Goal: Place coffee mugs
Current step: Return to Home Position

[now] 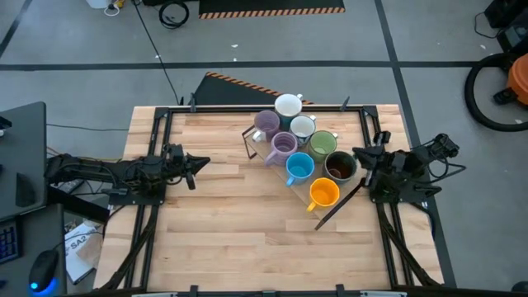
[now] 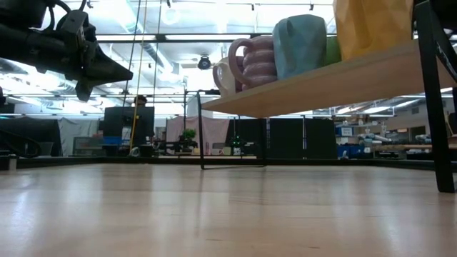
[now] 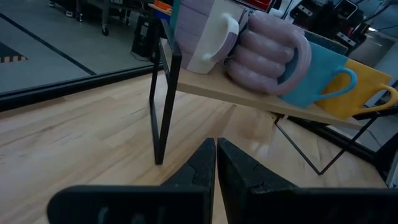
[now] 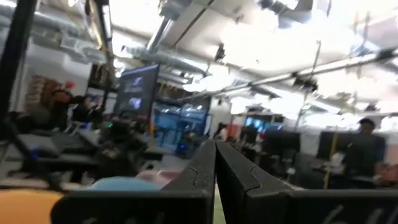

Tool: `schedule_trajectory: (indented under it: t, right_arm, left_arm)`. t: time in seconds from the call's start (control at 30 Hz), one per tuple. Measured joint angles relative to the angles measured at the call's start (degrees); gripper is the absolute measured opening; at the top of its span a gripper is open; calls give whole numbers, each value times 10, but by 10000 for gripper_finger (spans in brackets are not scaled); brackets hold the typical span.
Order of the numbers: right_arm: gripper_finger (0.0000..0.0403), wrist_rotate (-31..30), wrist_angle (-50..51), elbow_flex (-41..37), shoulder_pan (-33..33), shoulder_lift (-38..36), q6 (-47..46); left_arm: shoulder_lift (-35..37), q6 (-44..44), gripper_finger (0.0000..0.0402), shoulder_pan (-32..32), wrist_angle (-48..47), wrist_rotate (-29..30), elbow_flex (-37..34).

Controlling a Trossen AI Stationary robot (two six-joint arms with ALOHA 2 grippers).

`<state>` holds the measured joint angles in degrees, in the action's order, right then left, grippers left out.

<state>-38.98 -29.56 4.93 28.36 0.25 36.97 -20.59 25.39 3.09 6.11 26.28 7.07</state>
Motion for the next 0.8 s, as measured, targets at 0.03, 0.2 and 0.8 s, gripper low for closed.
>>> schedule_trajectory:
  t: [0.03,0.2,0.8]
  right_arm:
    - [19,0,-14,0,0,0,18]
    - [19,0,-91,0,0,0,103]
    - [19,0,-111,0,0,0,106]
  left_arm:
    - [0,0,23,0,0,0,0]
    - [0,0,23,0,0,0,0]
    - [0,-20,23,0,0,0,0]
